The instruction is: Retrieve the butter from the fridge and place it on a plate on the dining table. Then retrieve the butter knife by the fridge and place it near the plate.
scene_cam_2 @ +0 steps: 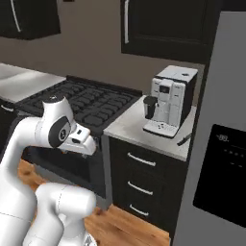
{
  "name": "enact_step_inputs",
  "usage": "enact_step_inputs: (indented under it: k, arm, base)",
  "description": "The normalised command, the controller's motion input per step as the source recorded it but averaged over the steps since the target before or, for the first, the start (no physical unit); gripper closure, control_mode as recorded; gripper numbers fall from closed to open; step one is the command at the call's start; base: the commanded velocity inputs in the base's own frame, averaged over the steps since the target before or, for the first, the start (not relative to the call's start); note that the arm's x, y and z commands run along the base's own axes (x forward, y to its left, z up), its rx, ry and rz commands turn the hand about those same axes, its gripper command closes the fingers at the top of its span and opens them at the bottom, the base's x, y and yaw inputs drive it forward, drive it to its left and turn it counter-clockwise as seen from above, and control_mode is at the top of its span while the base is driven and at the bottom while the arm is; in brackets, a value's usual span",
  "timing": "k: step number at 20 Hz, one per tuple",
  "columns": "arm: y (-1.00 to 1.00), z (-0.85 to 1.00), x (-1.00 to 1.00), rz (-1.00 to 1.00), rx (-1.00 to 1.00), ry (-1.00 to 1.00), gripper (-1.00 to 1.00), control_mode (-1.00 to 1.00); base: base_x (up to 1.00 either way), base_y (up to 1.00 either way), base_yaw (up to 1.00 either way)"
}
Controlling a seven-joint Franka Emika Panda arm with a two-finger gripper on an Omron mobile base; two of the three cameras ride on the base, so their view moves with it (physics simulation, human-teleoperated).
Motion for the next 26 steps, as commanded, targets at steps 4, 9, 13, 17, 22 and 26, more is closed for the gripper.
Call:
enact_step_inputs:
  k: [4,9,13,17,22,26]
  arm:
    - [0.00,0.00,0.00,0.00,0.00,0.00,-1.00,1.00]
    - [0.00,0.00,0.00,0.00,0.00,0.00,-1.00,1.00]
    - [0.00,0.00,0.00,0.00,0.00,0.00,-1.00,1.00]
    - [0.00,0.00,0.00,0.00,0.00,0.00,-1.00,1.00]
    - [0.00,0.00,0.00,0.00,0.00,0.00,-1.00,1.00]
    - [0.00,0.00,0.00,0.00,0.00,0.00,-1.00,1.00]
  base:
    - [0.33,0.18,-0.77]
    - [0.45,0.40,-0.69]
    - [0.74,0.81,-0.57]
    - [0.71,0.76,-0.56]
    - [0.02,0.14,-0.33]
    - [0.05,0.02,-0.23]
